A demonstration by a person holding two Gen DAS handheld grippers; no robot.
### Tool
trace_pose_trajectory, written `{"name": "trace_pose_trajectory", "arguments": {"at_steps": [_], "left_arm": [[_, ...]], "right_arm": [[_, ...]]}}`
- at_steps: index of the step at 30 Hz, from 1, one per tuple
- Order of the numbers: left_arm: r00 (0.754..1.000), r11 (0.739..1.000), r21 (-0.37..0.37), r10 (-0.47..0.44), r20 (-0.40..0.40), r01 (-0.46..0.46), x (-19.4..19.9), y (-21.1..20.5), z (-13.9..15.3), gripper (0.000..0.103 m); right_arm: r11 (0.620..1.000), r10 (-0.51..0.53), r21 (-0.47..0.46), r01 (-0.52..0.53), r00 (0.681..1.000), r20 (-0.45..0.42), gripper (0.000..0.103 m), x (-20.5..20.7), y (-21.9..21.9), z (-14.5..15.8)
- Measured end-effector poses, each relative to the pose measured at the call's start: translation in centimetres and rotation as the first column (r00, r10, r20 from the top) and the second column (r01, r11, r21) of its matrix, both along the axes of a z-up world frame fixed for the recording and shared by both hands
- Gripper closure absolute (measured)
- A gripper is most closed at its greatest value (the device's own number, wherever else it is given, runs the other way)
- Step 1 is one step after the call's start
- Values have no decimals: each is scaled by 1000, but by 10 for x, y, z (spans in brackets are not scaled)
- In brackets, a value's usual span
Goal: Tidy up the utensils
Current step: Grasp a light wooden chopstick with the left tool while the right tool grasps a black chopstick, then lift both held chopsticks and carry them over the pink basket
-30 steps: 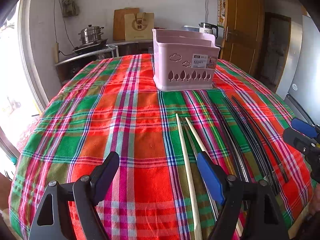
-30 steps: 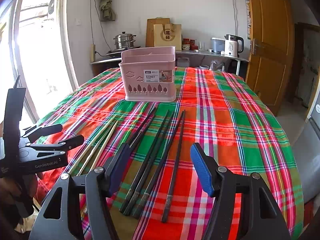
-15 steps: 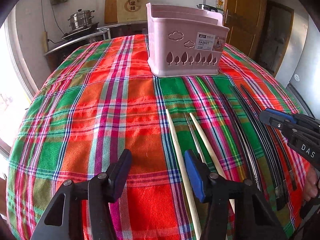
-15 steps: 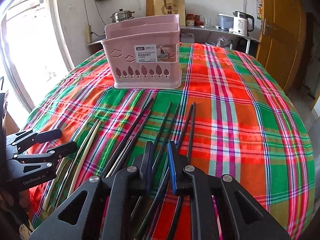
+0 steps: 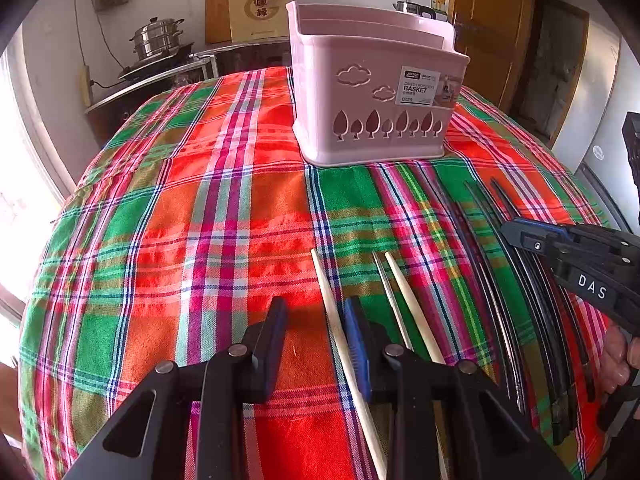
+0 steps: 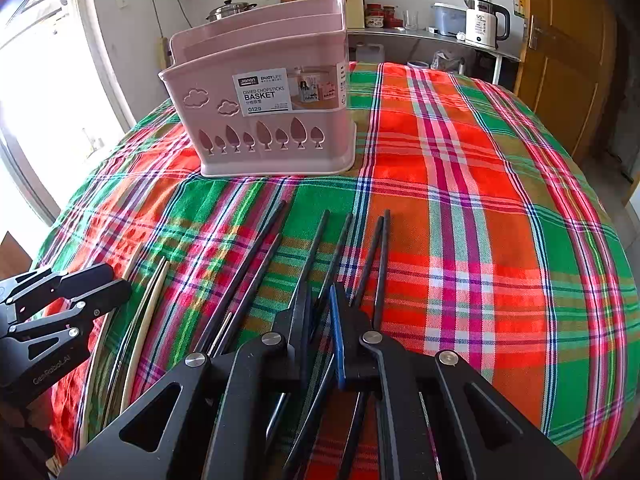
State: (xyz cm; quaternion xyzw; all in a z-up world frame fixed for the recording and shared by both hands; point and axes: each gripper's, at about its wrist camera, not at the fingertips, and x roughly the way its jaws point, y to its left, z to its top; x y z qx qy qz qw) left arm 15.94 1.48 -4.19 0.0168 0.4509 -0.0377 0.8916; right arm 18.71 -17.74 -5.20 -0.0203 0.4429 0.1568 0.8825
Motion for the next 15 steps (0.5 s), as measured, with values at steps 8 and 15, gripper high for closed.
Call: {"name": "trace_pose_trajectory", "arguments": {"at_steps": [8,15], "left_arm": [[1000,1000,-6,-30,-10,30,10,-1,1,94],[999,994,-97,-49,7,49,2,9,13,98]], "right_arm": [[1000,10,-14,-10,1000,-19,95,10,4,1],[998,31,47,-33,999,28,96,-6,-2,23]]}}
